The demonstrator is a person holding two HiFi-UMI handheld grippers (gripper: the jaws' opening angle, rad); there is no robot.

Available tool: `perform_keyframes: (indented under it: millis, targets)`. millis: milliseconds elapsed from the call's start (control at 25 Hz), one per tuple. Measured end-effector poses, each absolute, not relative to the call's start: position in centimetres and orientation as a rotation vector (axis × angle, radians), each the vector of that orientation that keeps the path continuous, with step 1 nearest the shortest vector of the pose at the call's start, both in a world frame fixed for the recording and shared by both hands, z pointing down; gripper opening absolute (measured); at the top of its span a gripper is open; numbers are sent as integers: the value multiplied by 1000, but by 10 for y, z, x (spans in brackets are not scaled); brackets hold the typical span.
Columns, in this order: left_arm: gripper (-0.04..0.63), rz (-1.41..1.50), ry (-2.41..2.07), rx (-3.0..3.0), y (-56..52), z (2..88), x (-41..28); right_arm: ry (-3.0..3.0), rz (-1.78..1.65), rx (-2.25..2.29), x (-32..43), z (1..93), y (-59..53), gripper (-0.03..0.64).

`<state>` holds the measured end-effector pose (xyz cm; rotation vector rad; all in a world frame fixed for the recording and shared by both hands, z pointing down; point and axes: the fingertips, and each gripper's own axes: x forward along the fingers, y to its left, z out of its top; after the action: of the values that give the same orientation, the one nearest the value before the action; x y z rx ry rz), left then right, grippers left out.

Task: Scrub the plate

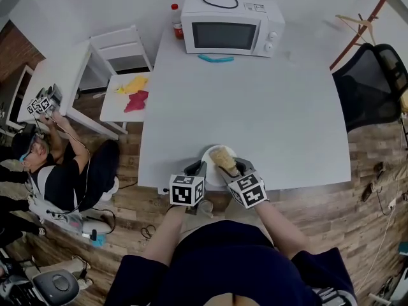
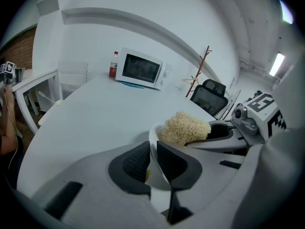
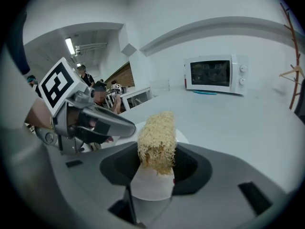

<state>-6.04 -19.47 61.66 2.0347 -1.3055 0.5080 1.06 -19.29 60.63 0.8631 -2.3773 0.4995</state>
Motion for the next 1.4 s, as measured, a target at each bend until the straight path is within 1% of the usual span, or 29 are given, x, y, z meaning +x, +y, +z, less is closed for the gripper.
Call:
perform_keyframes:
  millis: [520, 1000, 1400]
  targets:
    - [56, 515, -1350, 1998, -198, 618, -68, -2424, 585, 721, -1, 615, -149, 179]
    - [57, 532, -1370, 2002, -197, 620, -68, -2359, 587, 678, 28, 632, -123, 179]
    - [57, 542, -1363, 2026, -193, 617, -69, -2280, 559, 764, 64, 636, -151, 179]
